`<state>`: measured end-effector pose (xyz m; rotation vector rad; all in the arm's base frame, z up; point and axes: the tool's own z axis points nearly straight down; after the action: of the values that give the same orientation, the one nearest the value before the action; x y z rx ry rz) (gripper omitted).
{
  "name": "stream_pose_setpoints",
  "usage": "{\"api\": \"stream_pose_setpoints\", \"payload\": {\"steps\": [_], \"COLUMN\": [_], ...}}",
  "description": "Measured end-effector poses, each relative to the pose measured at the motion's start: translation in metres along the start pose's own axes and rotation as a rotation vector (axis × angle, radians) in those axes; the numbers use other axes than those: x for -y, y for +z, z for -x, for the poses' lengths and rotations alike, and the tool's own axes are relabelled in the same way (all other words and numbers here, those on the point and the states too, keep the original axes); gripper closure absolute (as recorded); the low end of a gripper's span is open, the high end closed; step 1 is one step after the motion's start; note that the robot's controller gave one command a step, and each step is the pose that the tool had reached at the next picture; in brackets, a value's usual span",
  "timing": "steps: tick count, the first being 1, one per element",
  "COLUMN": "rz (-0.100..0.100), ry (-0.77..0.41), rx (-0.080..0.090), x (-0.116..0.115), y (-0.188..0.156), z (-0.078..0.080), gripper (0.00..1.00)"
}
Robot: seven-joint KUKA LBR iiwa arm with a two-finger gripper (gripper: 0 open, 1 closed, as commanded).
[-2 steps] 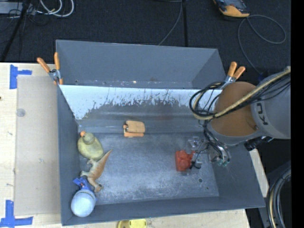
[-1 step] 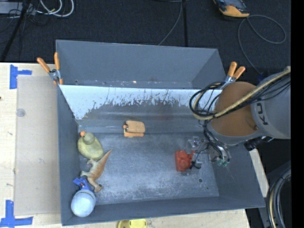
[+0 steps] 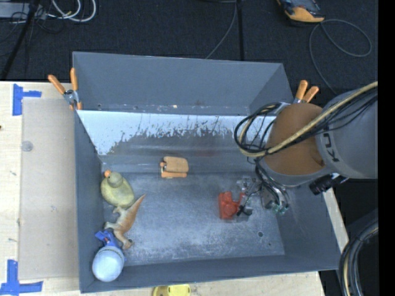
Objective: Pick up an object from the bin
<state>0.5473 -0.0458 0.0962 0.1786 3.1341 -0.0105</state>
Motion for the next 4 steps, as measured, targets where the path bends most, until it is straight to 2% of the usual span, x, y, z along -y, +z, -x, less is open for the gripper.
{"api": "stream_pose_setpoints", "payload": {"steps": [1, 2, 3, 4], "rz": [0.006, 0.007, 0.007, 0.006], "ry": [-0.232, -0.234, -0.234, -0.277], "rx": [0.004, 0.0, 0.0, 0.008], "x": [0.015, 0.014, 0.014, 0.009], "y": [-0.15, -0.148, -0.148, -0.124], "z": [0.005, 0.004, 0.004, 0.012], "gripper": [1.0, 0.0, 0.0, 0.0]}}
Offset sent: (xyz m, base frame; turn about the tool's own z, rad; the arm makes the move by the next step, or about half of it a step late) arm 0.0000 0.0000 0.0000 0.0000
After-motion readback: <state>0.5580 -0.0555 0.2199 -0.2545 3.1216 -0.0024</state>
